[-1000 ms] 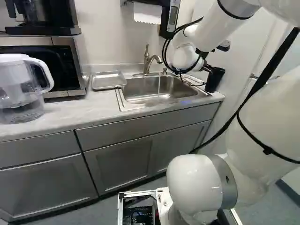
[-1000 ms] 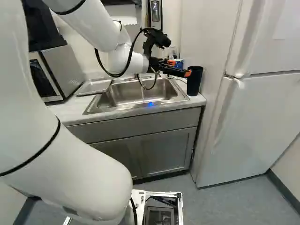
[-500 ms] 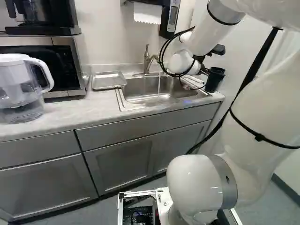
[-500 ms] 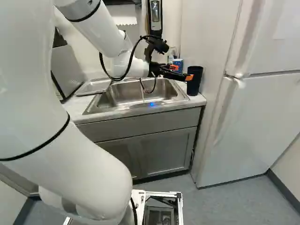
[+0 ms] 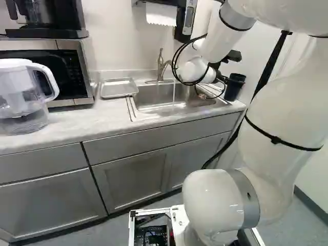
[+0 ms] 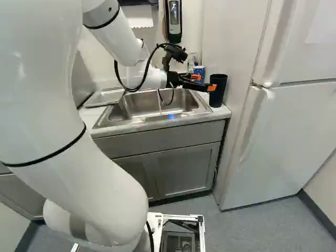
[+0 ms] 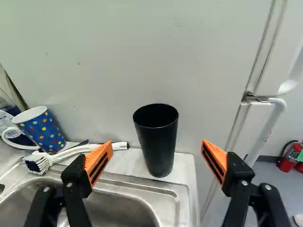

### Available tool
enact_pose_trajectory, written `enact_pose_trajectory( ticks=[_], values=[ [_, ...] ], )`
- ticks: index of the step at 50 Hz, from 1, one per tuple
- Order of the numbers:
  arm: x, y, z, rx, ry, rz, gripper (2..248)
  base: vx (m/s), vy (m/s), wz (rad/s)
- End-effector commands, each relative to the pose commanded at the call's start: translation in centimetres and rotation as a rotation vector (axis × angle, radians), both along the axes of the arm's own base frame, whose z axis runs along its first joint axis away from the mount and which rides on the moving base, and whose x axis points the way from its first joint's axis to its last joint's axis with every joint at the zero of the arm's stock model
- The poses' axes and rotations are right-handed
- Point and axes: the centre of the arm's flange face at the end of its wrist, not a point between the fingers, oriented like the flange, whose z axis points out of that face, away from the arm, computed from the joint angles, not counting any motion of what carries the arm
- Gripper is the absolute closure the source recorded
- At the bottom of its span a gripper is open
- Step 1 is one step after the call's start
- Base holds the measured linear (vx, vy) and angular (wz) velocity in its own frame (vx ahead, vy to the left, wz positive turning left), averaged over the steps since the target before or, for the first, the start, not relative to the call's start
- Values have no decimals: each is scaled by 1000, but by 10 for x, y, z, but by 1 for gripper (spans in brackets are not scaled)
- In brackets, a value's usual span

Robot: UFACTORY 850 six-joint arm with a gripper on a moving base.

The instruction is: Rinse the cup and place it in the tray

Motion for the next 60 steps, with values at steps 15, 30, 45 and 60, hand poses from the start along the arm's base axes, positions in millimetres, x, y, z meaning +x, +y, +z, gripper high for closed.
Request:
enact_pose_trajectory(
  ticks=[15, 30, 45, 60],
  values=[
    [14, -3, 0, -3, -2, -7, 3, 0, 0, 0],
    [27, -13, 0, -3, -5, -26, 3, 0, 0, 0],
    [38, -28, -12, -1, 17, -53, 3, 0, 0, 0],
    [47, -44, -31, -2, 52, -86, 3, 0, 0, 0]
  ],
)
